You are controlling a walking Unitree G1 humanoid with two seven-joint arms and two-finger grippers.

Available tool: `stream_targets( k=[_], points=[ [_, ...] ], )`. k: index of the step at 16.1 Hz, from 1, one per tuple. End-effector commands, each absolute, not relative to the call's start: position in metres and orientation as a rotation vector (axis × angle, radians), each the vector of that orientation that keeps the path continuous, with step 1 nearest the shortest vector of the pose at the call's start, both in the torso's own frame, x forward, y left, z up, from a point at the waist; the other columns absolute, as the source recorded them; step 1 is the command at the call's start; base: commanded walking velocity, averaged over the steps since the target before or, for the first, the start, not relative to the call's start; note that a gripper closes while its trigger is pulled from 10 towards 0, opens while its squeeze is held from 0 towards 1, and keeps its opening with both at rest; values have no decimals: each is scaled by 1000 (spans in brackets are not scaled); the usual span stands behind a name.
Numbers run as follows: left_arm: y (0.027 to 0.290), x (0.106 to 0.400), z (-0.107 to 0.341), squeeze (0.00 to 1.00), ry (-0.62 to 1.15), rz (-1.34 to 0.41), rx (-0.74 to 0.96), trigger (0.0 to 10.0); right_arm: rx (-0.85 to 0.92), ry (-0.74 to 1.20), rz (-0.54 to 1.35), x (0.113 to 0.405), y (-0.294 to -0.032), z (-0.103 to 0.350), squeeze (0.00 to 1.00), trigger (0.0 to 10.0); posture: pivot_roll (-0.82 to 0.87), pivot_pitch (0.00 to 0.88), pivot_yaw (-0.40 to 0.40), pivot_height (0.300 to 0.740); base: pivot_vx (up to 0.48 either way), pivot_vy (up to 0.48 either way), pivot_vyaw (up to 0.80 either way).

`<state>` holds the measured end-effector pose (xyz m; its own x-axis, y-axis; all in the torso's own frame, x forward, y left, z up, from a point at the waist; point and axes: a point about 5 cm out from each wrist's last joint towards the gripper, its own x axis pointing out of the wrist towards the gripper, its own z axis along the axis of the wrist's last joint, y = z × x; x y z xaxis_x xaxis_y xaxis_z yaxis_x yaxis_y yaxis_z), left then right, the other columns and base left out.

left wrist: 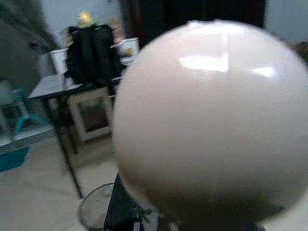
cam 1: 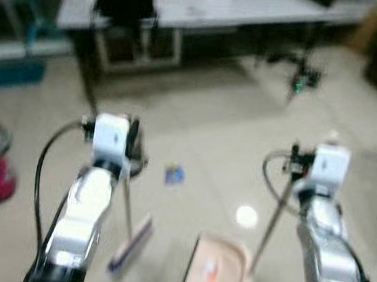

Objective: Sweep floor

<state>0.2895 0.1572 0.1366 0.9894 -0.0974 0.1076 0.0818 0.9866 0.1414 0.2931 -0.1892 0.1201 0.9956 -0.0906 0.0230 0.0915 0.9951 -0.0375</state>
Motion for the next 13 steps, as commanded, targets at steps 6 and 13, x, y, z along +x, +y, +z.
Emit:
stream_targets(
  k=[6,13],
  points=[
    [163,292,142,0,-140,-77,165,10000,-24,-69,-78,297,-183,129,0,10000,11,0,30,740,439,0,0],
    [161,293,141,0,-144,-89,166,10000,-31,-83,-115,298,-187,129,0,10000,11,0,36,740,442,0,0]
  ],
)
